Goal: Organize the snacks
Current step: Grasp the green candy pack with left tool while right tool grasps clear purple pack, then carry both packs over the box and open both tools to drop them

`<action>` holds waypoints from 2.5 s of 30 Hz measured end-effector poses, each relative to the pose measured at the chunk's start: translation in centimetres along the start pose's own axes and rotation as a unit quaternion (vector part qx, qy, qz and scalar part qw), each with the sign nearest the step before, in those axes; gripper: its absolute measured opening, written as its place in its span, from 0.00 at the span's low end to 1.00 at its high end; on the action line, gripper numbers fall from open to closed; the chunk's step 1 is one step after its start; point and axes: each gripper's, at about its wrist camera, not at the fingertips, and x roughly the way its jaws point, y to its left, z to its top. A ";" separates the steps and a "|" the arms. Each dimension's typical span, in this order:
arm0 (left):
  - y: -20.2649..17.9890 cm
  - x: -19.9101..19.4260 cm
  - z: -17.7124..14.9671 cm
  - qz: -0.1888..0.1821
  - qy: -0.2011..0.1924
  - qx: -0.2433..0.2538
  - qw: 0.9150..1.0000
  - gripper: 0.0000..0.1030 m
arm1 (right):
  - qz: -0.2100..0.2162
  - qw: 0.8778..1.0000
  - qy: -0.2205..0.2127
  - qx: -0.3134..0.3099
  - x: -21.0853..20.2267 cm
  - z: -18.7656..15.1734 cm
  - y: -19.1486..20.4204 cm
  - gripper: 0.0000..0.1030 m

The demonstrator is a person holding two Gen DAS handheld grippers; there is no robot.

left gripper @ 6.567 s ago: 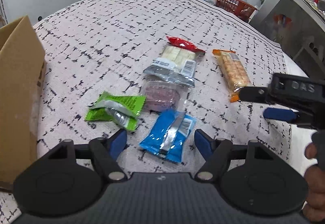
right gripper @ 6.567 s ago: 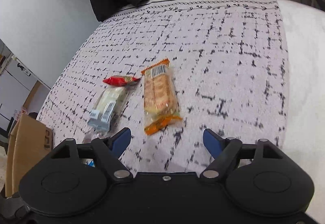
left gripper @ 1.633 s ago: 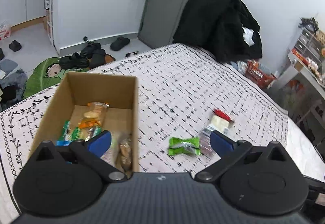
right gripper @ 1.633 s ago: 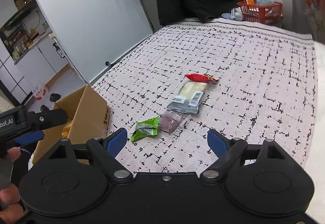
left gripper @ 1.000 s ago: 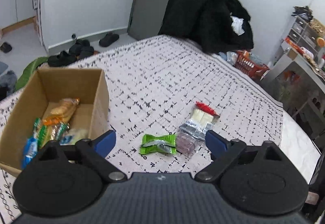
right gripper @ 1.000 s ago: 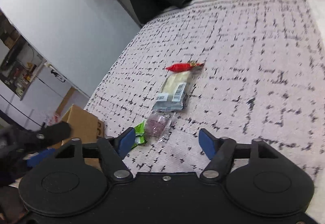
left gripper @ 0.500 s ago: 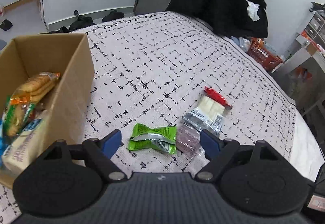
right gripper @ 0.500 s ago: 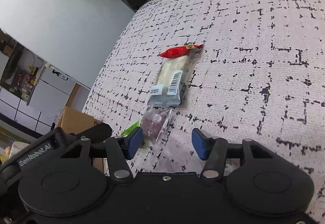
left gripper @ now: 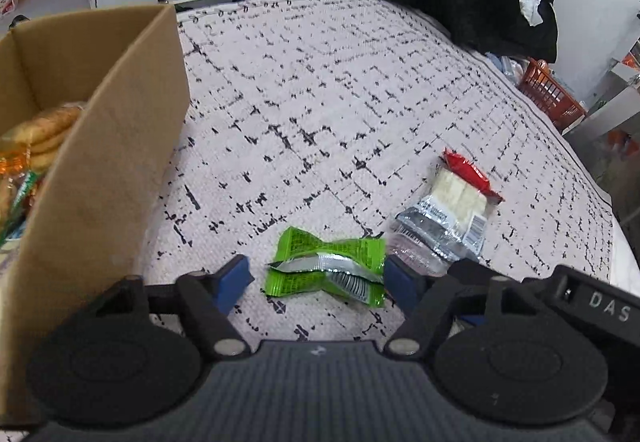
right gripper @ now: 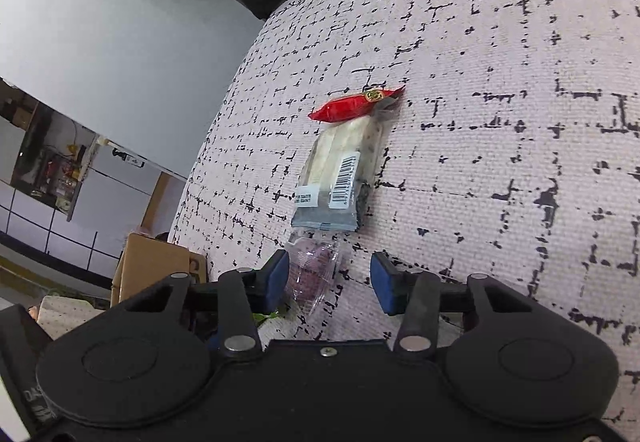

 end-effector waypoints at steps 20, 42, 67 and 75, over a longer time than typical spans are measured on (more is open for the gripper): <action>0.3 0.4 0.5 0.003 -0.016 0.025 1.000 0.20 | 0.008 1.000 0.011 0.007 1.7 -0.1 0.0 0.25; 0.8 -10.5 0.6 -0.057 -0.052 0.029 0.997 0.20 | 0.009 0.996 -0.057 -0.073 -5.4 -2.9 6.6 0.04; 8.5 -17.6 2.5 -0.060 -0.085 0.020 0.994 0.20 | 0.053 0.985 -0.096 -0.134 -6.6 -6.5 18.1 0.04; 11.3 -18.3 3.6 -0.052 -0.087 0.016 0.995 0.20 | 0.067 0.984 -0.091 -0.138 -4.9 -7.5 20.5 0.04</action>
